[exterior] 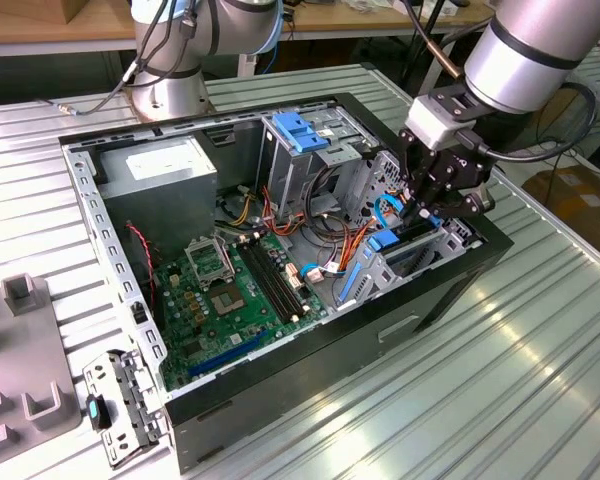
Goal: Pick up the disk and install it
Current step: 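Insert the second disk wire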
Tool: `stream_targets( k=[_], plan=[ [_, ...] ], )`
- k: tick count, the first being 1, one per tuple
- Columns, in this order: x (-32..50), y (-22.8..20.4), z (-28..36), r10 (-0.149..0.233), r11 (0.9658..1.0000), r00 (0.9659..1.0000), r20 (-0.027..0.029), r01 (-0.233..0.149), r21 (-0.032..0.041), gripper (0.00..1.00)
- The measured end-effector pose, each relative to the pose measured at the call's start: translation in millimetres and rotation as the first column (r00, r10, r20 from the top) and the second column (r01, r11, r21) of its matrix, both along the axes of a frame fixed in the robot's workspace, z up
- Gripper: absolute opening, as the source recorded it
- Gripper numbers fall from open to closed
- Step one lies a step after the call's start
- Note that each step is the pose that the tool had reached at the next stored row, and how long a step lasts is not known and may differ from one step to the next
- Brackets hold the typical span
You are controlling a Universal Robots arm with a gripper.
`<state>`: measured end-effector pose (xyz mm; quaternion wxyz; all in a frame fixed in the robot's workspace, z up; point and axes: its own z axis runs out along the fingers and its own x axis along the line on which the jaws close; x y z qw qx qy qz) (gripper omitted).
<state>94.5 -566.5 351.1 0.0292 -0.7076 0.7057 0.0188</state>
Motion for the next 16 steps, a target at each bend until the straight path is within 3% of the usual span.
stream_targets(
  k=[8,16],
  plan=[
    [0.5,-0.5,-3.7,0.000,1.0000,1.0000,0.0000,0.000,0.0012,0.16],
    [0.7,-1.6,-7.8,0.000,1.0000,1.0000,0.0000,0.000,0.0090,0.16]
  ],
)
